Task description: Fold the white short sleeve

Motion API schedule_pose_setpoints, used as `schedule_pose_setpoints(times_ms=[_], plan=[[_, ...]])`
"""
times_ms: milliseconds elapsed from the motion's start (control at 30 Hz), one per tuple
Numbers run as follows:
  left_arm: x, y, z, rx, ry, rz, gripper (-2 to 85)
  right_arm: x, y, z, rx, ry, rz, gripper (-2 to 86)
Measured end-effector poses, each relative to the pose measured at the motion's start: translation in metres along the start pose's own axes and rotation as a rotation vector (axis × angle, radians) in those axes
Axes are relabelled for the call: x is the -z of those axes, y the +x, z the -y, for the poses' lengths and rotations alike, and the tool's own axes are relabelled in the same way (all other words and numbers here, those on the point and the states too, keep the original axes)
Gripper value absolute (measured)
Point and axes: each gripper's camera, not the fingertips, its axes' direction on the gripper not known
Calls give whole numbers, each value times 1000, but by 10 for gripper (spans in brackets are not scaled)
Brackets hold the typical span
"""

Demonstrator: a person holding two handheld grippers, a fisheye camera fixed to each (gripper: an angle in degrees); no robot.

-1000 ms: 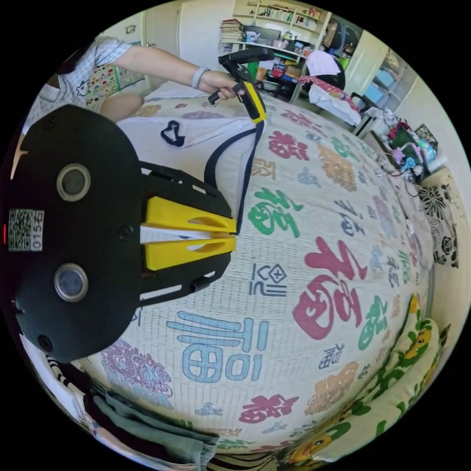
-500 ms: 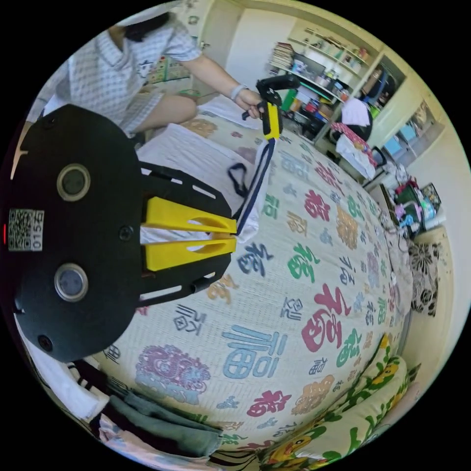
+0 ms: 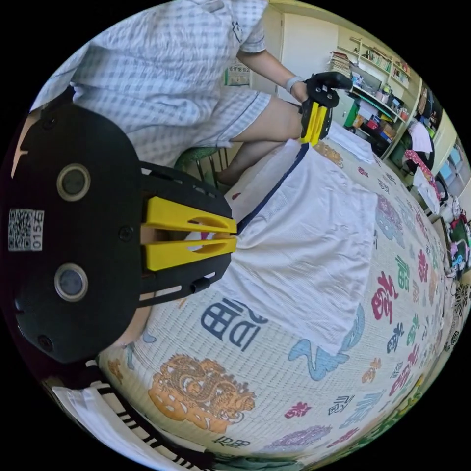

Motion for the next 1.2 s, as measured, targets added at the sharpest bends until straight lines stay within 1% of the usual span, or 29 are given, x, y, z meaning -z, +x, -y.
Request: schedule_pose_setpoints(times_ms=[200,333,400,533,633,700,800,867,933,1000,1033,1100,1167,1200], plan=[[-7,51,-7,-35,-68,79,2,-30,-29,-4,58,-40,-82,22],[-12,64,-9,17,-133,51,10,-57,-37,1,35,-123,-54,43],[-8,72,-14,42,-174,60,18,-66,-42,-1,2,-145,-74,48],[12,82,-30,108,-212,128,42,-60,-51,-7,-43,-89,-123,44],[39,88,-43,183,-114,172,53,-56,-56,-8,-89,-9,-163,42],[56,86,-46,258,11,139,58,-60,-58,-1,-137,43,-160,37],[54,84,-44,332,79,83,60,-70,-62,15,-176,102,-75,28],[40,81,-45,367,55,45,60,-83,-64,25,-172,108,-33,26],[22,78,-50,400,-16,26,59,-103,-63,36,-186,52,-27,23],[0,73,-65,439,-132,19,56,-135,-61,45,-206,-68,-59,12],[-2,72,-70,449,-144,11,54,-141,-61,46,-208,-75,-60,9],[4,67,-95,516,-89,-22,48,-147,-60,47,-233,-41,-22,1],[12,62,-114,572,-62,-67,52,-150,-59,50,-256,-40,13,0],[21,59,-129,609,-19,-92,56,-150,-61,52,-256,-41,23,0]])
